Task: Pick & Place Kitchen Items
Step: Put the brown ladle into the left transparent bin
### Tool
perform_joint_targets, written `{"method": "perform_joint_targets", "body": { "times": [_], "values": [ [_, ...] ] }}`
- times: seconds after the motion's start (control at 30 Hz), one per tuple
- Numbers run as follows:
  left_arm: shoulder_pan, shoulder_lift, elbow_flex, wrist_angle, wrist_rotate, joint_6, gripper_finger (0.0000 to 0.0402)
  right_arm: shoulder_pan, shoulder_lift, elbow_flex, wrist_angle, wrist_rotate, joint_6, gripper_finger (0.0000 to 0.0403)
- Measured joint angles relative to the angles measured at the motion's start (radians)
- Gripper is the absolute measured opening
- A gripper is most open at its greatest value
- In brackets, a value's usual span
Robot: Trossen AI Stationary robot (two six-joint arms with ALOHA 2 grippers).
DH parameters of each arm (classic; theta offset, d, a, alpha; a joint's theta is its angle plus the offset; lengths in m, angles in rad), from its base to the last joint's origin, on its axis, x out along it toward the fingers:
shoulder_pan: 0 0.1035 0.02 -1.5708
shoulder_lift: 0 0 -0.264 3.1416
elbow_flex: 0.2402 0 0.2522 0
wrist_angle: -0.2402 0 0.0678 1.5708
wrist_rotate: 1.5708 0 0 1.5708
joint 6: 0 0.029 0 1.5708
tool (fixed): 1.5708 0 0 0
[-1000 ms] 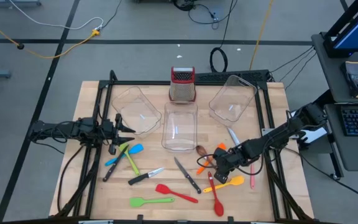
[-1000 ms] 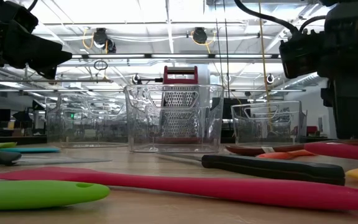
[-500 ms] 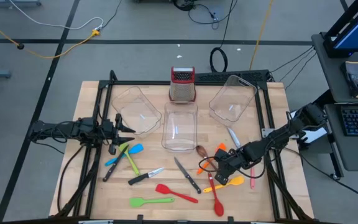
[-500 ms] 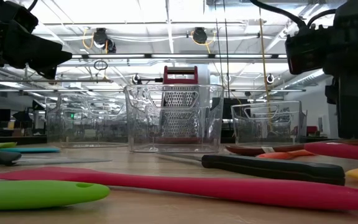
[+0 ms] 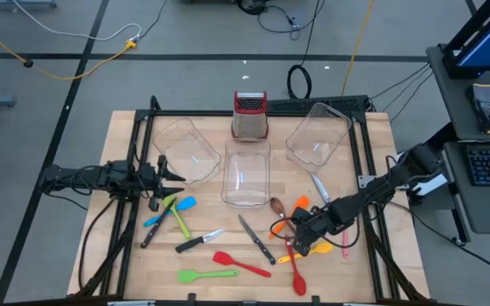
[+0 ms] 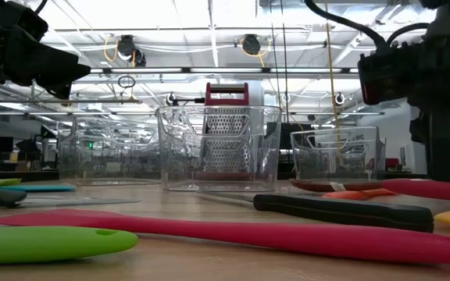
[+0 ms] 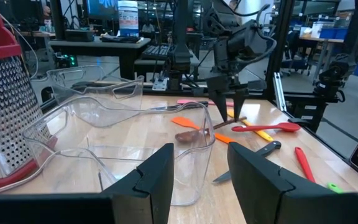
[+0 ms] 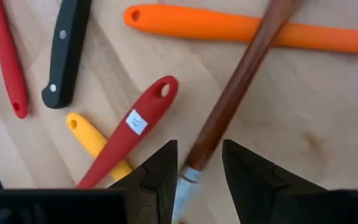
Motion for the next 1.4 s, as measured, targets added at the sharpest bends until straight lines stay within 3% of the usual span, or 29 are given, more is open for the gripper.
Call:
{"method": "perform_joint_targets", "body": {
  "times": [0.53, 0.9, 1.17, 1.4],
  "values": [
    [0.000, 0.000, 0.000, 0.000, -0.001, 0.001, 0.0152, 0.000, 0.011, 0.000, -0.042, 0.075, 0.001, 0.0117],
    [0.000, 0.000, 0.000, 0.000, -0.001, -0.011, 0.0152, 0.000, 0.011, 0.000, -0.041, 0.076, -0.004, 0.0035],
    [0.000, 0.000, -0.001, 0.002, 0.000, -0.034, 0.0152, 0.000, 0.011, 0.000, -0.044, 0.125, -0.001, 0.0033],
    [0.000, 0.000, -0.003, 0.025, 0.000, -0.056, 0.0152, 0.004, -0.015, 0.001, -0.101, 0.072, 0.052, 0.0033]
  ]
}}
